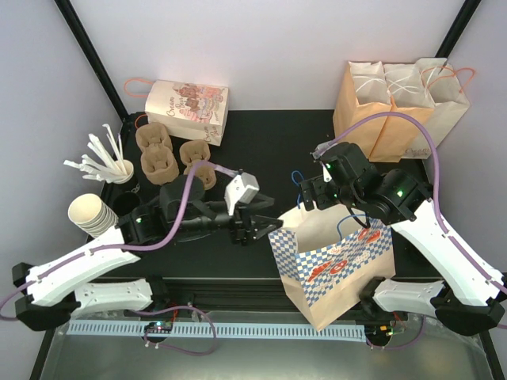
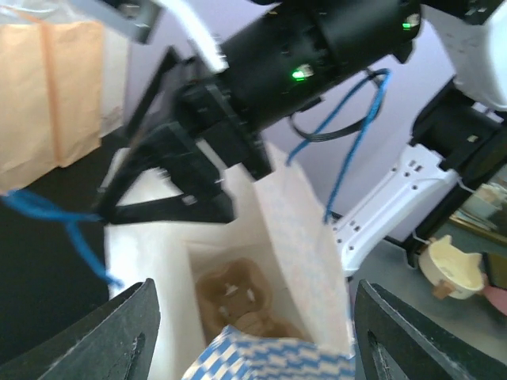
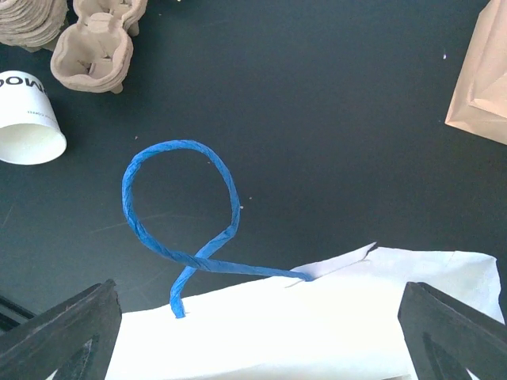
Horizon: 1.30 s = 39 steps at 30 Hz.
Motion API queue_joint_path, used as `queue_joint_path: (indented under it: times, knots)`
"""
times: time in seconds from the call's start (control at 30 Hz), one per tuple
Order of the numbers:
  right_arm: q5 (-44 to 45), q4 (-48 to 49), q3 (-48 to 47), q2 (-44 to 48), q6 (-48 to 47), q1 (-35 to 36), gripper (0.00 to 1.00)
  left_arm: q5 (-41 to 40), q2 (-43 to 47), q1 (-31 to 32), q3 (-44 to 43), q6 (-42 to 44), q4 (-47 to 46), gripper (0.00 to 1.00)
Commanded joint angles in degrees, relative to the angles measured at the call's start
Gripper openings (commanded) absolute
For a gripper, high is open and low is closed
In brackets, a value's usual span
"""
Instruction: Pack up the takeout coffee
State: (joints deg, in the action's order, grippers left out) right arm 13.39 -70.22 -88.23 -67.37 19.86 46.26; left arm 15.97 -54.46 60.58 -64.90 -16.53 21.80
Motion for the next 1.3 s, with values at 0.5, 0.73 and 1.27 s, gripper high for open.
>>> queue_joint_path:
  times: [0.5,0.73,1.27]
  knots:
    - [1.77,1.04,-0.87,1.16,0.62,0.30,0.99,-11.53,-22.40,16.67,-19.76,5.13,5.72,0.71]
    - [2.67,1.34,-0.77,1.54,0.71,0.26,0.99,-11.83,-27.07,18.88,-22.10,4.24,7.28,0.70]
    - [6.61,2.68,-2.17,-0.12,1.67,0.25,0.99,-11.40,-30.07,19.42,-25.39,8.59,14.84,0.02]
